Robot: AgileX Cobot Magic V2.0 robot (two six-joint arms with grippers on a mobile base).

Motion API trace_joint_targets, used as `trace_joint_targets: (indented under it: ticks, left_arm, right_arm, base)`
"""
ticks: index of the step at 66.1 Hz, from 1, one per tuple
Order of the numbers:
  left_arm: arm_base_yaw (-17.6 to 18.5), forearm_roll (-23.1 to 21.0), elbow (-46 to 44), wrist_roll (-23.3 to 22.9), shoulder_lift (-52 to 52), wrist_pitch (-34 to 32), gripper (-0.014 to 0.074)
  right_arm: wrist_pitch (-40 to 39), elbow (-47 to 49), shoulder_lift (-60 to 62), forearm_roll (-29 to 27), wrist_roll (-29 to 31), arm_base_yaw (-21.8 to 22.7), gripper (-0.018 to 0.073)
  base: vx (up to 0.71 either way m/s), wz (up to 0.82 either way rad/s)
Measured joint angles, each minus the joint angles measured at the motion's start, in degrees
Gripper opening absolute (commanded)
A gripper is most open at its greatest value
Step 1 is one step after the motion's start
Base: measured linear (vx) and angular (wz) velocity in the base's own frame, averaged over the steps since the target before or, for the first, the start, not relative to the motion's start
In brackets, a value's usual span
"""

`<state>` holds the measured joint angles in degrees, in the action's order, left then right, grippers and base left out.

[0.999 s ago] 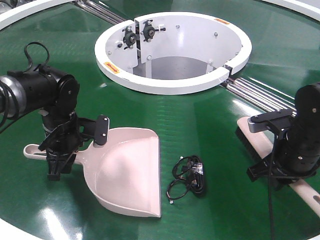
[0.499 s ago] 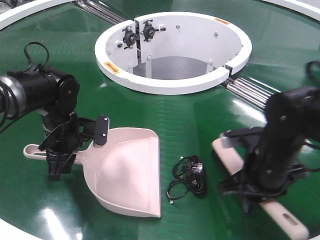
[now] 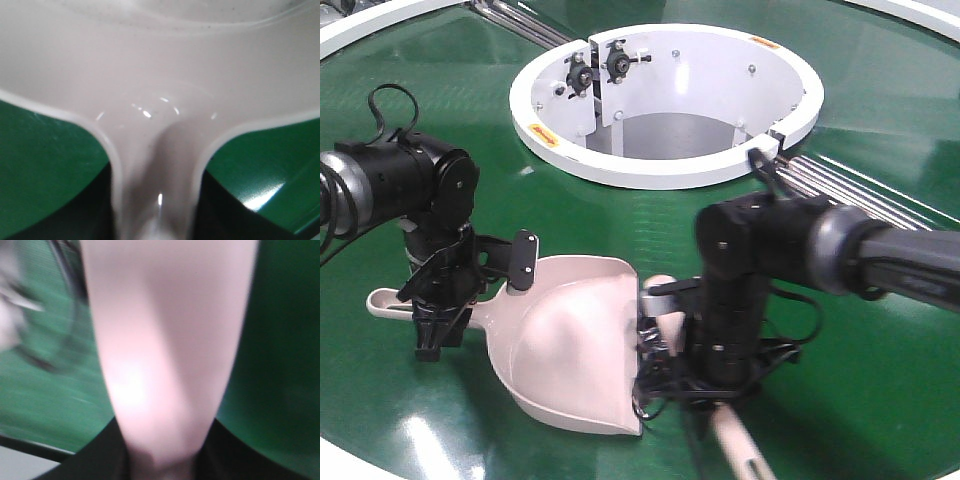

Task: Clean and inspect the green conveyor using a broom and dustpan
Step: 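Sweep the black cable into the dustpan with the brush in right gripper, then move the brush back and lower it onto the conveyor with right gripper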

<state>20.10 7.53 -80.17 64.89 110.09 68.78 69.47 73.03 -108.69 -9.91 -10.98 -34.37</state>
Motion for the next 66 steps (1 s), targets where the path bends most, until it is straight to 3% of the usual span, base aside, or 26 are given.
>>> trace_joint_targets:
  ticks: [14,31,54,66]
  left_arm:
    - [0.0,0.4,0.0,0.1,0.0,0.0,-0.0007]
    - [0.0,0.8,-0.1,0.4,0.0,0.2,-0.0007]
    - [0.0,0.8,-0.1,0.4,0.0,0.2,-0.0007]
    - [0.0,0.8,-0.1,0.4,0.0,0.2,-0.0007]
  right_arm:
    - [0.2,9.8,-7.0,-6.8,3.5,-4.6,-0.0005]
    - [0.0,17.7,-9.7,-10.0,4.8,-5.2,-0.0005]
    - [0.5,18.6,-6.8,-0.5,4.7,-5.0,-0.0005]
    - [0.5,16.6,-1.5,3.2,4.8,-0.3,-0.0005]
  base:
    - [0.00,0.00]
    - [0.00,0.00]
    - [0.00,0.00]
    - [0.00,0.00]
